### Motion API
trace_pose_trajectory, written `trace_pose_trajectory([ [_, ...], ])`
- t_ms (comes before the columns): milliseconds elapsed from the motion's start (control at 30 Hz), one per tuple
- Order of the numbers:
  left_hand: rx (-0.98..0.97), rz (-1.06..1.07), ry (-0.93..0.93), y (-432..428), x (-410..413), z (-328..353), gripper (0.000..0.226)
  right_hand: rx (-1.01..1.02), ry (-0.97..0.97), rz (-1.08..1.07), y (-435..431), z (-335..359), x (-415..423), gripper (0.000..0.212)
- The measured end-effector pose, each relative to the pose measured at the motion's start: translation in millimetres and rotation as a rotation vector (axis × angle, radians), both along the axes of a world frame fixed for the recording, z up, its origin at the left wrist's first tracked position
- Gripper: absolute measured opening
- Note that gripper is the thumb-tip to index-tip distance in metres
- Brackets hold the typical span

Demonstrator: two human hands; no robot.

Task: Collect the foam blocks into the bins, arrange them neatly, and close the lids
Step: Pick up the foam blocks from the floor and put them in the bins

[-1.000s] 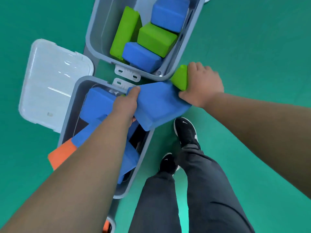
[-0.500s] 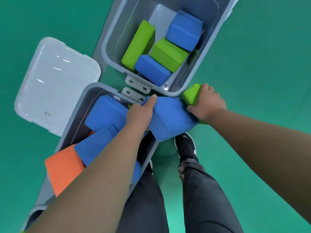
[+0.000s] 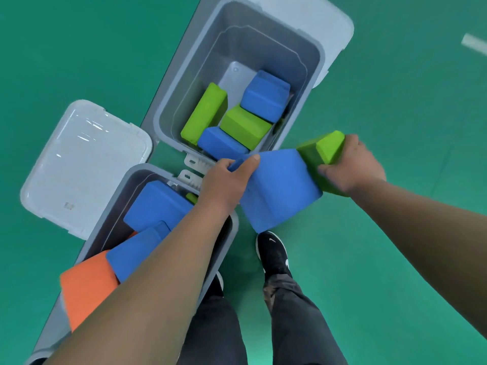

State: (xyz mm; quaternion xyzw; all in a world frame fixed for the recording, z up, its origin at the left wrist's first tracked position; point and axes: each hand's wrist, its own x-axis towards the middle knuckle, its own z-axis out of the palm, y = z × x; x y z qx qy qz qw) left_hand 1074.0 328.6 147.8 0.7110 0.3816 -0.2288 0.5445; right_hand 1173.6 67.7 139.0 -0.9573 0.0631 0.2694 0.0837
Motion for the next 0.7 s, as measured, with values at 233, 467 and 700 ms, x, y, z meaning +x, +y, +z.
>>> trace_pose_trajectory([
  [233, -0.125, 0.345, -0.146, 26, 81, 33, 0.069, 0.209, -0.344, -0.136, 7, 55, 70, 0.073],
  [467, -0.282, 0.397, 0.014, 54, 130, 24, 0.079, 0.209, -0.451, 0.086, 56, 52, 118, 0.091],
  [700, -0.171, 0.272, 0.217, 51, 86, -28, 0.052, 0.129, -0.115, 0.220, 92, -5, 91, 0.100],
])
